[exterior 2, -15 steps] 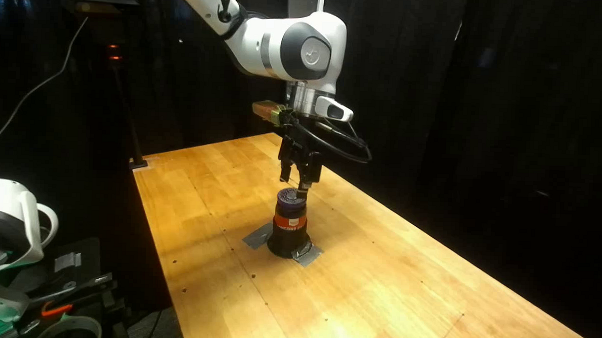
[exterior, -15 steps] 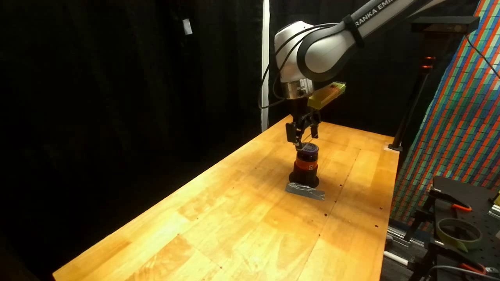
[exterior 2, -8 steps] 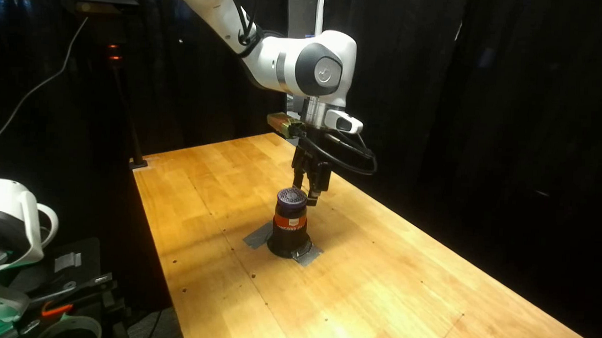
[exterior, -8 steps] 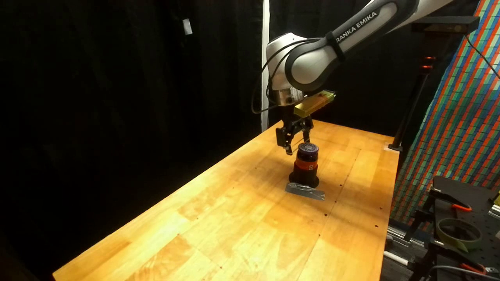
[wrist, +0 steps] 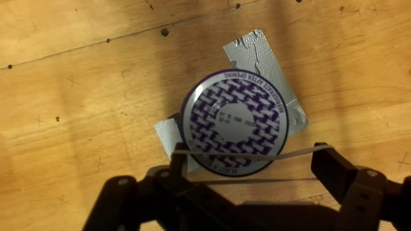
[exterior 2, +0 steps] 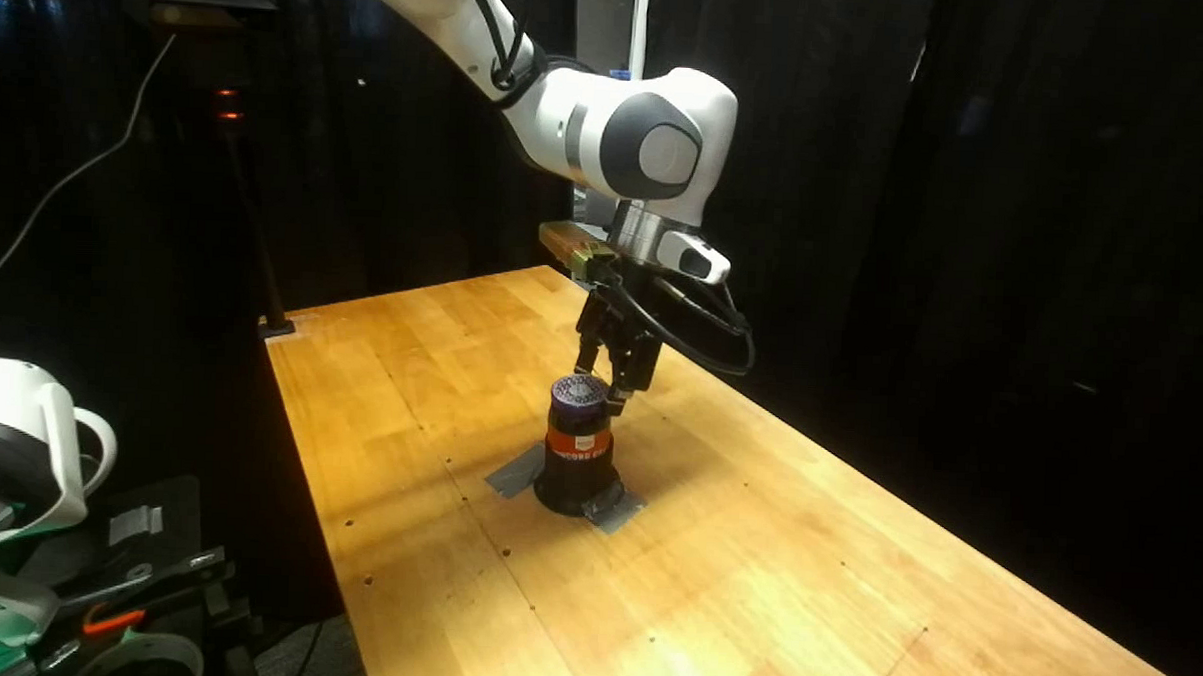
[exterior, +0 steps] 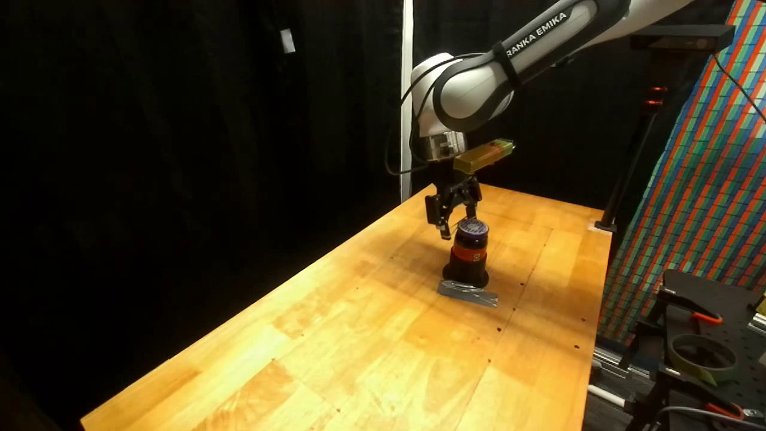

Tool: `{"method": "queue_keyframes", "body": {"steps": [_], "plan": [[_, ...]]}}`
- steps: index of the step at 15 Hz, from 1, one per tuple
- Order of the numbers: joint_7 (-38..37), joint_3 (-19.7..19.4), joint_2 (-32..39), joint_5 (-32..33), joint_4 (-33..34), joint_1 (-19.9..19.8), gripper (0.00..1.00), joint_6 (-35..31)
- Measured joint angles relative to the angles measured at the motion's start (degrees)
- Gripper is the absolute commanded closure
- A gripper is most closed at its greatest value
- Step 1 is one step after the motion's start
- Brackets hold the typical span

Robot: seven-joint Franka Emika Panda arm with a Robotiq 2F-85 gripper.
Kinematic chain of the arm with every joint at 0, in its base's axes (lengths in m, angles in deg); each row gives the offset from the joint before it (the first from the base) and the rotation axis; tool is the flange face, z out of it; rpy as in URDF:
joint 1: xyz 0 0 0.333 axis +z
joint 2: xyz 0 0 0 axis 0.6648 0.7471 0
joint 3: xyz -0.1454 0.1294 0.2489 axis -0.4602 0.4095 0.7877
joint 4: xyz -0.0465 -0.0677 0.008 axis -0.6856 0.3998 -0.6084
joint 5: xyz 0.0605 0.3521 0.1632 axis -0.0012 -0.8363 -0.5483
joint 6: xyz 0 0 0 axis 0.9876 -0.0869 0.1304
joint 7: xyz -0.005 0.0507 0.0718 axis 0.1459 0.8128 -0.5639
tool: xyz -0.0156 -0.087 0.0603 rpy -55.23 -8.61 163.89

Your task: Put the rubber band around the base of the cup

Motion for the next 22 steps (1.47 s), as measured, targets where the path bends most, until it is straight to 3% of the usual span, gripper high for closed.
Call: {"method": "queue_keyframes", "body": {"steps": [6, 11, 15, 22], "plan": [[1.5, 0.0, -1.8, -3.2, -1.3, -1.1, 0.0, 3.5], [1.7, 0.0, -4.9, -3.9, -6.2, -1.3, 0.0, 3.0], [0.4, -0.3, -6.7, -2.8, -11.8, -1.0, 0.0, -2.2], [-9.4, -2.3, -7.1, 2.5, -16.2, 2.3, 0.0, -11.9]]}}
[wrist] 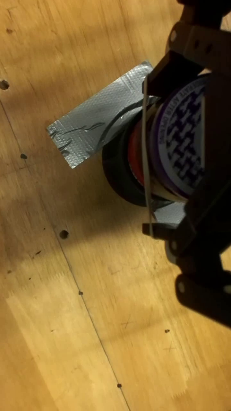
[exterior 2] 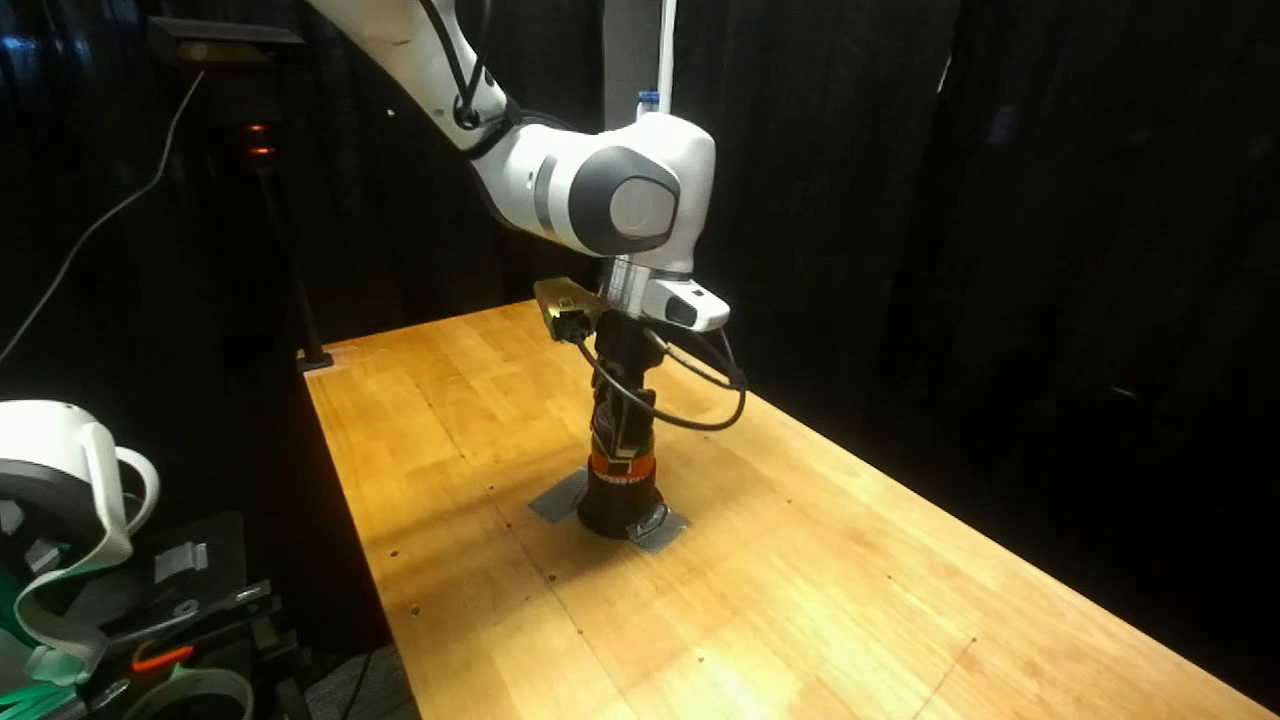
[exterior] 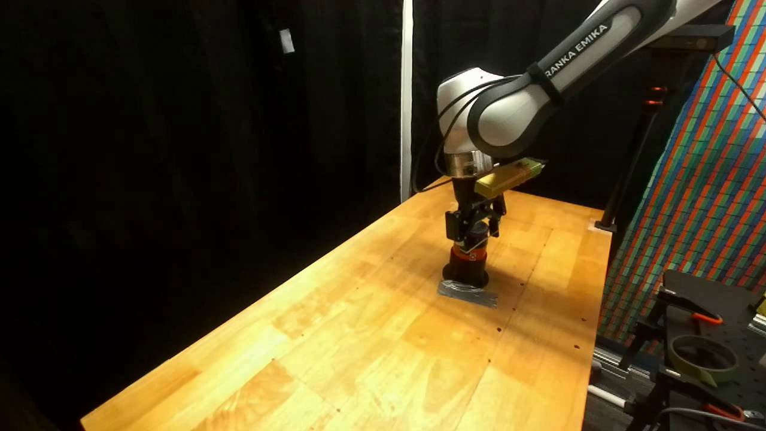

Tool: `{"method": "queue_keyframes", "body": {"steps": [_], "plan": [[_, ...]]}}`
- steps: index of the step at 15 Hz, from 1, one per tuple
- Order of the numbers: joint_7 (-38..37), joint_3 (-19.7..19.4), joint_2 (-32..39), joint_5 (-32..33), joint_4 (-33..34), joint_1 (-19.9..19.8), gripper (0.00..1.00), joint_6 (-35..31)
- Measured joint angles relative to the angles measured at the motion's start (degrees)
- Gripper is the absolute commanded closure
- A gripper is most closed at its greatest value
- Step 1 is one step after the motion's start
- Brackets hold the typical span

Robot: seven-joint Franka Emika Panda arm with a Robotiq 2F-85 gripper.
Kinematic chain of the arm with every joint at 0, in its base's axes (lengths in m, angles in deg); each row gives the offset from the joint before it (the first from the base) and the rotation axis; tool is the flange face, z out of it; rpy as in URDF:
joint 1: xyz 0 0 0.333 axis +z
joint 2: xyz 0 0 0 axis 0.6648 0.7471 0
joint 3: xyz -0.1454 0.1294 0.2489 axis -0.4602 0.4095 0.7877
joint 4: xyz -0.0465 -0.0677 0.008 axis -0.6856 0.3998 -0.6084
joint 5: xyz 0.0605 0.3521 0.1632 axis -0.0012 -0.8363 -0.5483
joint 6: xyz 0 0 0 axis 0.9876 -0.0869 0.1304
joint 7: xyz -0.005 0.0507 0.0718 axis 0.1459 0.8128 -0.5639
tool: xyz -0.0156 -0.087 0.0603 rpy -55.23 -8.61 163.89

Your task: Put the rubber band around the base of the cup

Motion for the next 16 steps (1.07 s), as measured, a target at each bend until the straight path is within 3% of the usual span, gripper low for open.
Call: {"method": "queue_keyframes", "body": {"steps": [8, 9, 10, 16], "plan": [[-8.6, -1.2, -3.7, 5.1, -3.1, 3.0, 0.0, -1.8], [-9.6, -1.2, -5.2, 5.9, -4.1, 3.2, 0.25, -2.0], [-10.5, -1.2, -6.7, 6.7, -5.3, 3.4, 0.25, -2.4], [-12.5, -0.2, -12.1, 8.0, -12.1, 3.9, 0.73, -5.9]]}}
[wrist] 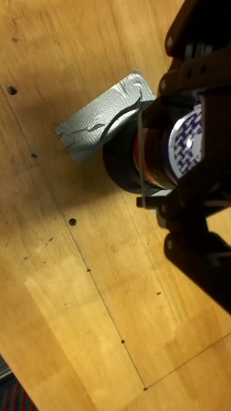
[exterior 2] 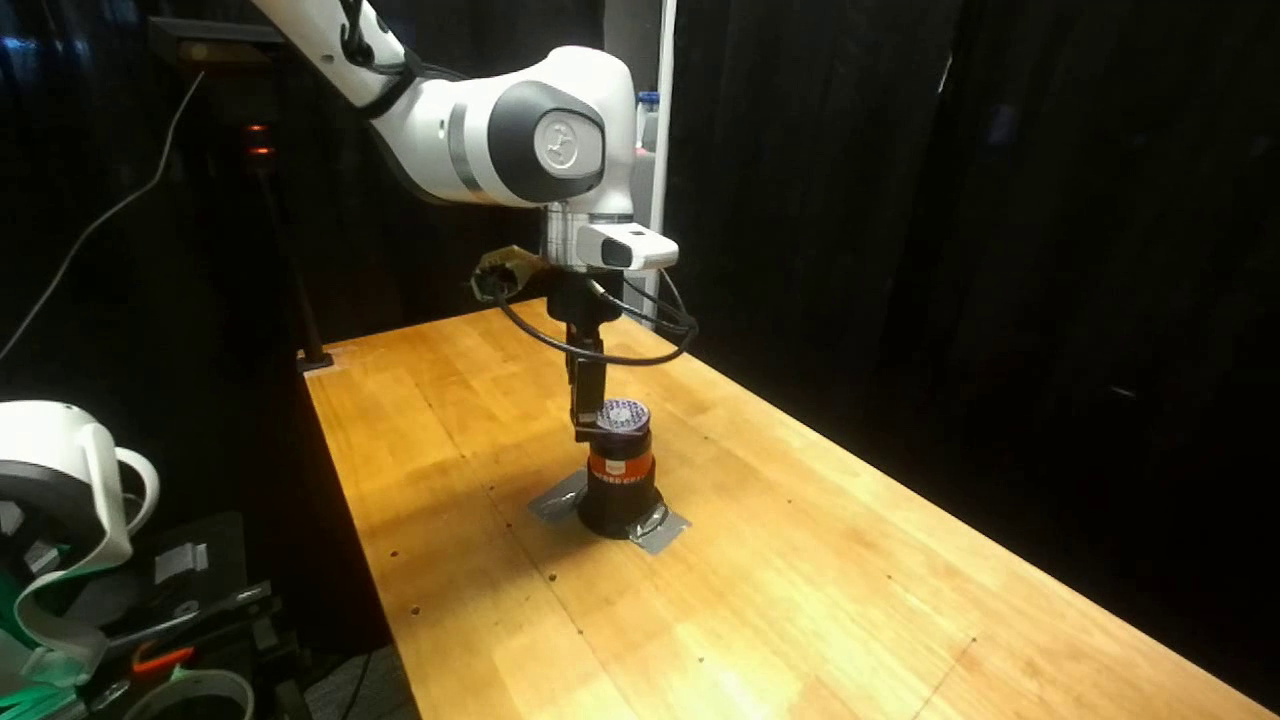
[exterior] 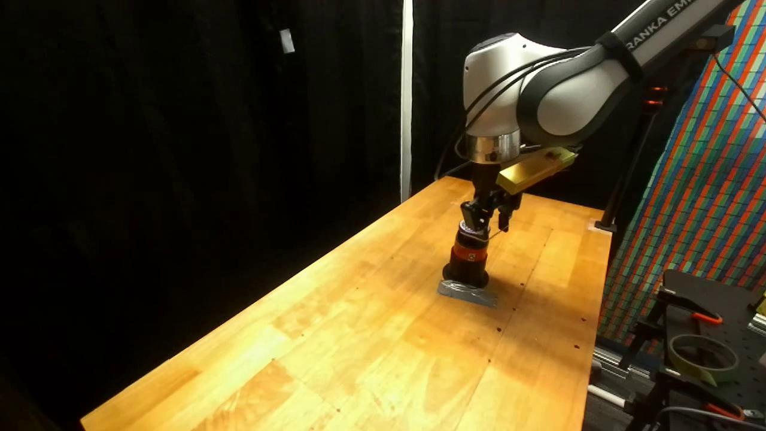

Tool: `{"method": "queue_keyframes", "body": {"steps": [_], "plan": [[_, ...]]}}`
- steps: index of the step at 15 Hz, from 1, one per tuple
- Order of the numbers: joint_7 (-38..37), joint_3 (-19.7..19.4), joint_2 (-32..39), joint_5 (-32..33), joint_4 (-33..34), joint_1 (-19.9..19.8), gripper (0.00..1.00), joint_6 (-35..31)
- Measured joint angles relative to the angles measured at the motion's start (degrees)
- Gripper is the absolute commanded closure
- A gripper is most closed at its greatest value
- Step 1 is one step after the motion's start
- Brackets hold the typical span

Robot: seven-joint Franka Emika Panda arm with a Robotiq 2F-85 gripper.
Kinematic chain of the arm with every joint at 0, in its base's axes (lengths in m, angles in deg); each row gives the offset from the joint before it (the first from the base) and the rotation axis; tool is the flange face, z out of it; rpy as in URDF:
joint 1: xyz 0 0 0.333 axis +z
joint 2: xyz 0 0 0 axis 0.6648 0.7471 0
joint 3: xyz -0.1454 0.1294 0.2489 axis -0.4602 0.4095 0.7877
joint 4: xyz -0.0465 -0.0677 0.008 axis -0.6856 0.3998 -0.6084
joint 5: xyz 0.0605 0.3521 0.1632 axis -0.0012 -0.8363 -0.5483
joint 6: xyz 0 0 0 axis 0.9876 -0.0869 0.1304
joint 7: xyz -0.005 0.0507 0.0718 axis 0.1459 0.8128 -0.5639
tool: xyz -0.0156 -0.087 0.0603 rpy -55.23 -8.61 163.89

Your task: Put the rubber band around the base of the cup

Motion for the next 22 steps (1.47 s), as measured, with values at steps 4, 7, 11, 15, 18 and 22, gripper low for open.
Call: {"method": "queue_keyframes", "body": {"steps": [4, 7, 11, 15, 18, 22], "plan": [[-0.1, 0.0, -0.7, 0.0, -3.4, -0.2, 0.96, -1.5], [-2.0, -0.1, -0.8, 0.3, -5.1, -0.3, 1.0, -4.1], [-11.2, -0.2, -2.4, 8.6, -7.5, 0.2, 0.95, -8.7], [-24.0, 0.1, -4.9, 21.7, -10.0, 1.8, 0.97, -9.3], [-28.5, 1.5, -6.1, 24.9, -12.1, 1.9, 0.96, -9.4], [-30.9, 3.2, -6.3, 26.5, -14.2, 1.9, 0.97, -10.0]]}}
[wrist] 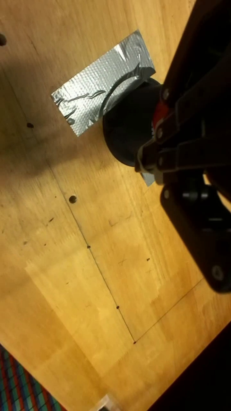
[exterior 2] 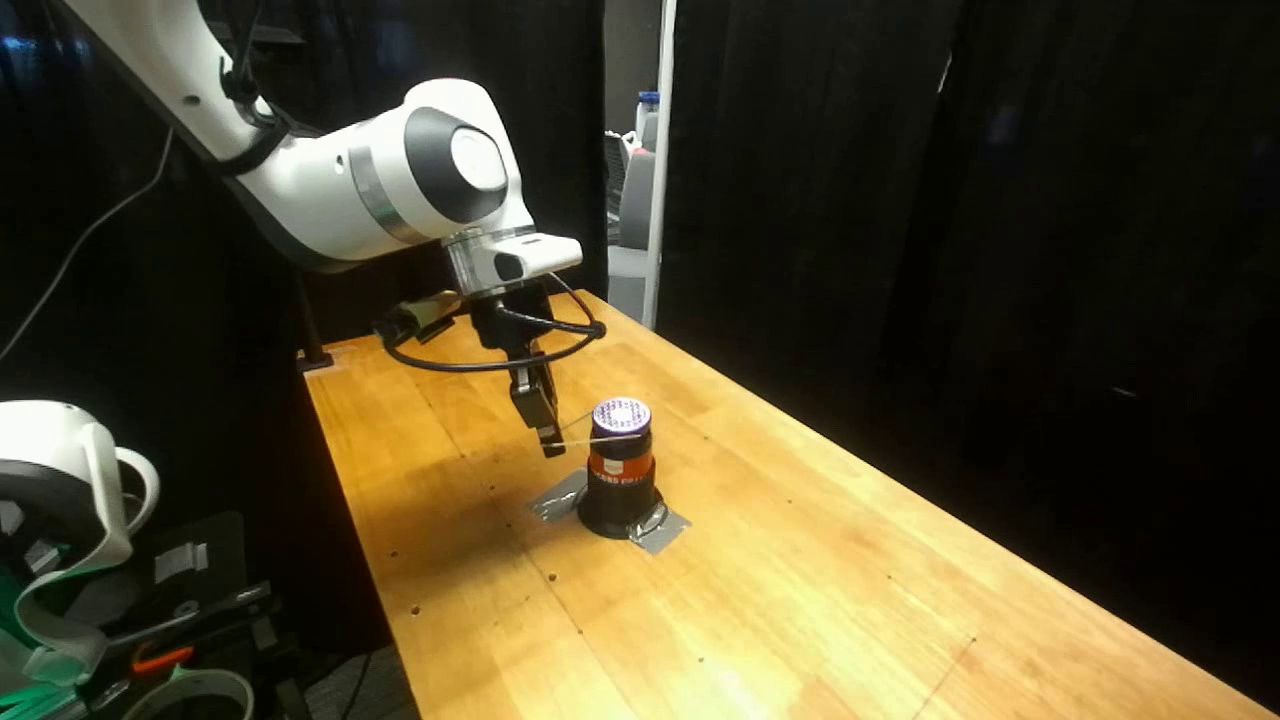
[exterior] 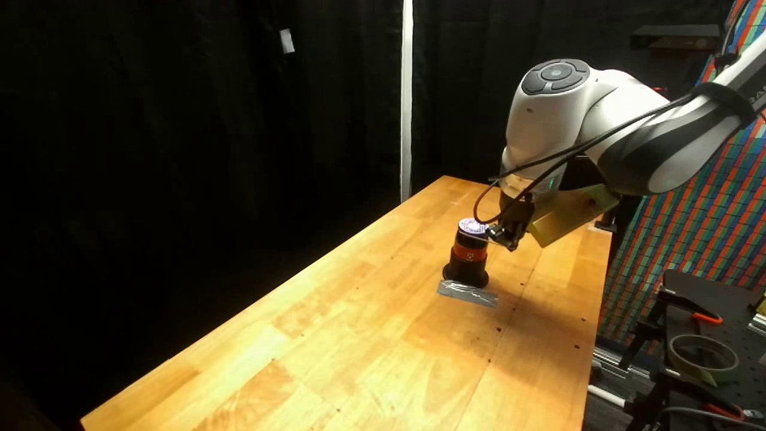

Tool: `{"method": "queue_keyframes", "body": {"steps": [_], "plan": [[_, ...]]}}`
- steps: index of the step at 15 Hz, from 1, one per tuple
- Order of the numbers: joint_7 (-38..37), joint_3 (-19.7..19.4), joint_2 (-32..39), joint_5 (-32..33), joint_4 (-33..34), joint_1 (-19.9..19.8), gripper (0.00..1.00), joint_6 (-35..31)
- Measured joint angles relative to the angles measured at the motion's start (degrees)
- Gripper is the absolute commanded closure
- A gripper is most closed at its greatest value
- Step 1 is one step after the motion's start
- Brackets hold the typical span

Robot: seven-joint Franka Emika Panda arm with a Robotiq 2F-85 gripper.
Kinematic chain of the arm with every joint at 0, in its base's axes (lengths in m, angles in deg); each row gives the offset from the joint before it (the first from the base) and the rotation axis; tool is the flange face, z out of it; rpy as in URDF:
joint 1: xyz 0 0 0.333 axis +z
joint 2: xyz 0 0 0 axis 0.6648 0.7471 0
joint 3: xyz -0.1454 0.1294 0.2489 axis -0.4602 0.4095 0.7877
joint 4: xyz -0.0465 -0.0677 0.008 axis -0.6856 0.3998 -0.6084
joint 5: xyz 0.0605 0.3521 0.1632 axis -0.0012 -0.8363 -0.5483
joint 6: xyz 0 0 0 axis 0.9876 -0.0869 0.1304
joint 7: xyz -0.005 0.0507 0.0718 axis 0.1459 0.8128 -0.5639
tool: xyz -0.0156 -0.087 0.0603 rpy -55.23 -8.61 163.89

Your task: Put the rubber band around the base of the cup

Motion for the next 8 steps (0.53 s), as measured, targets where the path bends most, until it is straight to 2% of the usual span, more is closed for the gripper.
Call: {"method": "queue_keyframes", "body": {"steps": [8], "plan": [[-10.7, 1.2, 2.3, 15.2, 0.2, 0.0, 0.96, 1.1]]}}
